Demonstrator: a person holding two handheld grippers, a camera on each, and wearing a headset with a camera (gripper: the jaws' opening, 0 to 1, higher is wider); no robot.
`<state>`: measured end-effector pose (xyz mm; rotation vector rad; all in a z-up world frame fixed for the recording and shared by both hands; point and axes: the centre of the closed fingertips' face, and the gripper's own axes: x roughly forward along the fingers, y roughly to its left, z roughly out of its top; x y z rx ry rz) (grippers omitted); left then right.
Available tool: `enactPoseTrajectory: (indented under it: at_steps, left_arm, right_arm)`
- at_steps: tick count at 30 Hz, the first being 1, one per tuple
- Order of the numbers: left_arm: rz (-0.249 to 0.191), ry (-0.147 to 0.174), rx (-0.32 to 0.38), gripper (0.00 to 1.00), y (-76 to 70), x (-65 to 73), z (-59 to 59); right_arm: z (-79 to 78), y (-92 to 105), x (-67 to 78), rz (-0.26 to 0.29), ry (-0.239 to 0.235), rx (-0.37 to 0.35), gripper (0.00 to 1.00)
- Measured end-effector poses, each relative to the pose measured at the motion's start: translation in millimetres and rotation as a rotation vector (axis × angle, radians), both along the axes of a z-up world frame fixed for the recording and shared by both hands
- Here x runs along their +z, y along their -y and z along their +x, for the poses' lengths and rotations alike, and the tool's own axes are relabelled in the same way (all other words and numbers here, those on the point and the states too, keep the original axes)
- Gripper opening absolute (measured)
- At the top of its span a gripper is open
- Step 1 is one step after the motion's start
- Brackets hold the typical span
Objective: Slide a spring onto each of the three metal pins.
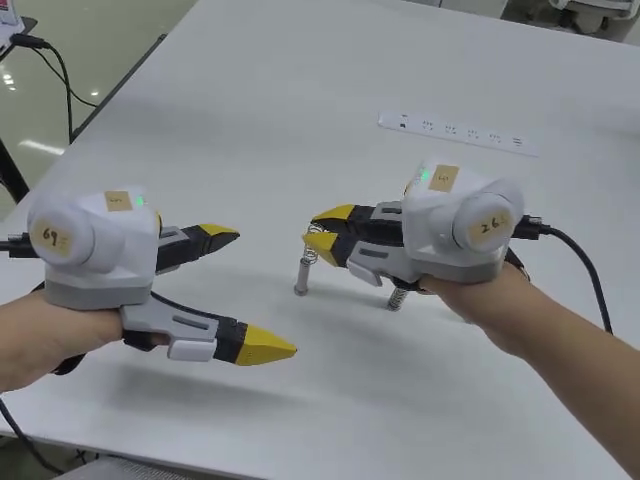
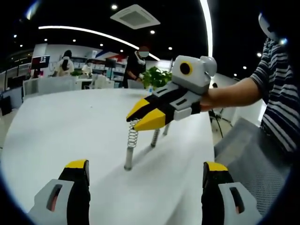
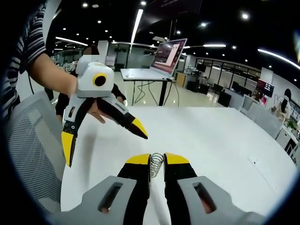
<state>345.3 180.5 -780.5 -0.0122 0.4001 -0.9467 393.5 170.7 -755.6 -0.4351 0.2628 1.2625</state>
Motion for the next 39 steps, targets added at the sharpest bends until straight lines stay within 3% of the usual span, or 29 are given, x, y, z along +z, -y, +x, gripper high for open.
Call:
enactPoseTrajectory:
  at_steps: [9,15,22,28,31,32,39]
  left_arm:
    - [0.000,-0.005,0.005,0.98,-1.2,-1.9,-0.7]
    - [-0.003,-0.006,0.009,0.98,-2.3,-2.2,-1.5]
    - [-0.001,-0.009,0.010,0.98,-1.7,-3.9,-1.9]
    - [0.001,-0.016,0.013,0.98,-1.7,-5.9,-2.8]
    - [-0.005,-0.015,0.014,0.98,-0.6,-5.3,-2.7]
    - [-0.006,-0.014,0.014,0.98,-0.3,-4.8,-2.6]
    - [-0.008,-0.011,0.015,0.98,1.4,-3.1,-1.0]
  right_arm:
    - [-1.3,-4.0,-5.9,-0.017,0.010,0.013,0.07]
    - [-1.2,-3.1,-15.8,-0.024,-0.012,0.005,0.07]
    - [-0.8,-2.3,-37.5,-0.056,-0.041,-0.023,0.07]
    - [-6.0,-2.7,-57.9,-0.117,-0.030,-0.015,0.07]
    - [-7.8,-3.2,-63.4,-0.120,-0.030,-0.018,0.07]
    - [-7.1,-4.4,-59.6,-0.095,-0.021,-0.023,0.08]
    - [-7.4,-2.0,-60.0,-0.114,-0.028,-0.018,0.08]
